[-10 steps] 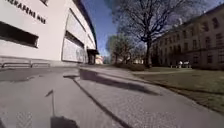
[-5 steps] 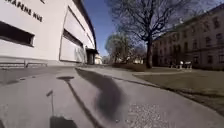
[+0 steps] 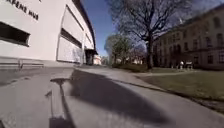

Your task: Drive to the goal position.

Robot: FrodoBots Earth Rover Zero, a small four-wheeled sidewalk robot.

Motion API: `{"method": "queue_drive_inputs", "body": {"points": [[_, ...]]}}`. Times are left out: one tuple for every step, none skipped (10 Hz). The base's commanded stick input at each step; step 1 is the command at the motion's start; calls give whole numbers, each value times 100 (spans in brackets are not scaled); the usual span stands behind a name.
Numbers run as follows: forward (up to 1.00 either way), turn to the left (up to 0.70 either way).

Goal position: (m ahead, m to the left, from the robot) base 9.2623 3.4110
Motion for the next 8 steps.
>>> {"method": "queue_drive_inputs", "body": {"points": [[100,0],[100,0],[100,0],[100,0],[100,0],[100,0],[100,0],[100,0]]}}
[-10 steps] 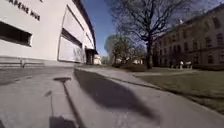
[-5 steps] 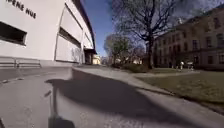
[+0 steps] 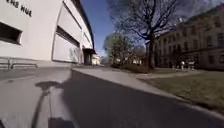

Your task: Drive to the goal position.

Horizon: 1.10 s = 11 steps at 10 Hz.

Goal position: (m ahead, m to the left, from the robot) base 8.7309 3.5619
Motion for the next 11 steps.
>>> {"method": "queue_drive_inputs", "body": {"points": [[100,0],[100,0],[100,0],[100,0],[100,0],[100,0],[100,0],[100,0],[100,0],[100,0],[100,0]]}}
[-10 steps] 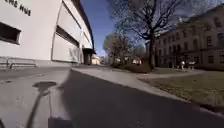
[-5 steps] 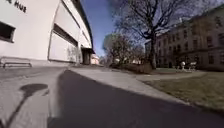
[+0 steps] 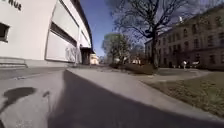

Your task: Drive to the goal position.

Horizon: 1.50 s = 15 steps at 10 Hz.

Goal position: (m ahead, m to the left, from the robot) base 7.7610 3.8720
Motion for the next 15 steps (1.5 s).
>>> {"method": "queue_drive_inputs", "body": {"points": [[100,0],[100,0],[100,0],[100,0],[100,0],[100,0],[100,0],[100,0],[100,0],[100,0],[100,0],[100,0],[100,0],[100,0],[100,0]]}}
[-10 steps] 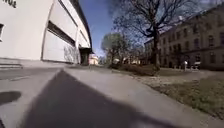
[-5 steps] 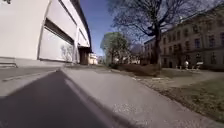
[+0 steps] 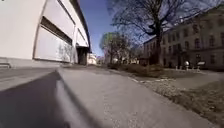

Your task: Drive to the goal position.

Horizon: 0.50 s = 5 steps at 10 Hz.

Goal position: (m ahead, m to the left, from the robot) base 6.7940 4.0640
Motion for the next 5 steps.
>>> {"method": "queue_drive_inputs", "body": {"points": [[100,0],[100,0],[100,0],[100,0],[100,0]]}}
